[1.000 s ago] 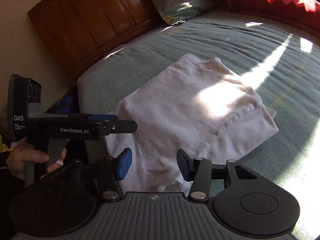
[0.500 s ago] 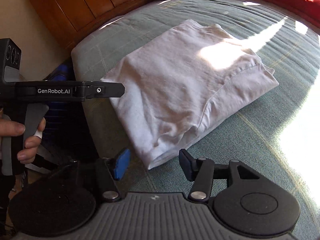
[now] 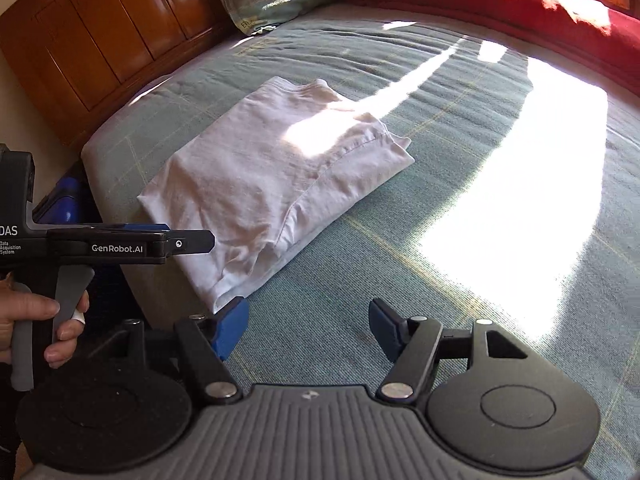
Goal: Fold clothes
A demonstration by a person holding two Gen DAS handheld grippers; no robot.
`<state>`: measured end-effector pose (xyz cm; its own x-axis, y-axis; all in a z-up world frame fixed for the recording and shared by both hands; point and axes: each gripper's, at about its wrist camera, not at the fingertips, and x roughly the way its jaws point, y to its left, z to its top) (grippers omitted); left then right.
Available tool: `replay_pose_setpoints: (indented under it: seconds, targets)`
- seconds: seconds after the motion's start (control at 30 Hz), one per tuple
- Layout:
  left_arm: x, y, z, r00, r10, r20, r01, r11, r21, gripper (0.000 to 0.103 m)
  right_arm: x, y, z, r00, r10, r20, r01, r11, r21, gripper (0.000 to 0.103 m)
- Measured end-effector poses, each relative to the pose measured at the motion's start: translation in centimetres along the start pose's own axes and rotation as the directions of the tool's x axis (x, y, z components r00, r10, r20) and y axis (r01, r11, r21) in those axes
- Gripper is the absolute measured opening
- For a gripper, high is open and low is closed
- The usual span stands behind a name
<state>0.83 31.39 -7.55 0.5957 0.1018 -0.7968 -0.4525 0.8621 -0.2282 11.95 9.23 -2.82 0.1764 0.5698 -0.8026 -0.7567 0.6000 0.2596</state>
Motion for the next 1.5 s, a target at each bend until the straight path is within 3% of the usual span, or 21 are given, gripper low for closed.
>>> replay_pose_setpoints:
  seconds: [0.27,0.43,0.63,0.7,0.77,0.8,0.83,0.93,1.0,1.1,1.27,1.5]
  targets:
    - [-4.5,-3.2,0.5,0.994,0.057,0.093,-0.067,0.992,0.108,0.084,-2.5,-0.8,-0.2,0.992,-0.119,0.040,0.119,0.993,-0.002,0.082]
    - [-8.3,-5.7,0.2,0.976,0.117,0.184,-0.146,0.977,0.155,0.091,-4.0,-0.3,-0.9,0.985,-0.160,0.060,0.161,0.987,-0.017,0.085]
    - [-13.0,-8.1,-0.6,0.925,0.178,0.337,-0.237,0.961,0.143,0.102,-5.8,1.7,-2.9,0.989,-0.132,0.070,0.137,0.989,-0.059,0.088]
    - [-14.4,-8.5,-1.4,0.896,0.188,0.401,-0.250,0.962,0.108,0.102,-6.4,2.2,-3.5,0.990,-0.121,0.074,0.126,0.990,-0.066,0.088]
    - [-15.6,-8.9,-2.4,0.857,0.213,0.468,-0.269,0.962,0.055,0.102,-7.2,2.7,-4.0,0.990,-0.109,0.085,0.115,0.991,-0.069,0.089]
    - [-15.9,-8.9,-2.6,0.854,0.211,0.475,-0.262,0.964,0.043,0.102,-7.6,2.9,-4.2,0.990,-0.103,0.092,0.110,0.991,-0.072,0.090]
    - [-16.1,-8.8,-2.7,0.866,0.190,0.462,-0.239,0.970,0.050,0.102,-8.0,3.1,-4.4,0.990,-0.101,0.099,0.108,0.991,-0.074,0.090]
    - [-15.7,-9.1,-2.8,0.940,0.113,0.321,-0.159,0.980,0.120,0.102,-9.3,3.6,-4.9,0.988,-0.093,0.119,0.103,0.992,-0.078,0.091]
    - [-15.3,-9.7,-3.5,0.952,0.145,0.269,-0.181,0.977,0.113,0.102,-10.2,3.9,-5.3,0.987,-0.087,0.134,0.098,0.992,-0.082,0.092]
    - [-15.3,-10.6,-5.1,0.955,0.180,0.235,-0.211,0.971,0.114,0.102,-11.2,4.2,-5.6,0.984,-0.093,0.150,0.106,0.991,-0.079,0.093]
    - [-16.3,-11.5,-6.4,0.963,0.180,0.201,-0.204,0.973,0.104,0.102,-12.5,4.2,-6.3,0.978,-0.128,0.165,0.137,0.990,-0.044,0.103]
    - [-18.0,-12.3,-7.0,0.966,0.206,0.156,-0.222,0.971,0.088,0.102,-13.5,3.9,-7.3,0.968,-0.186,0.171,0.188,0.982,0.006,0.103]
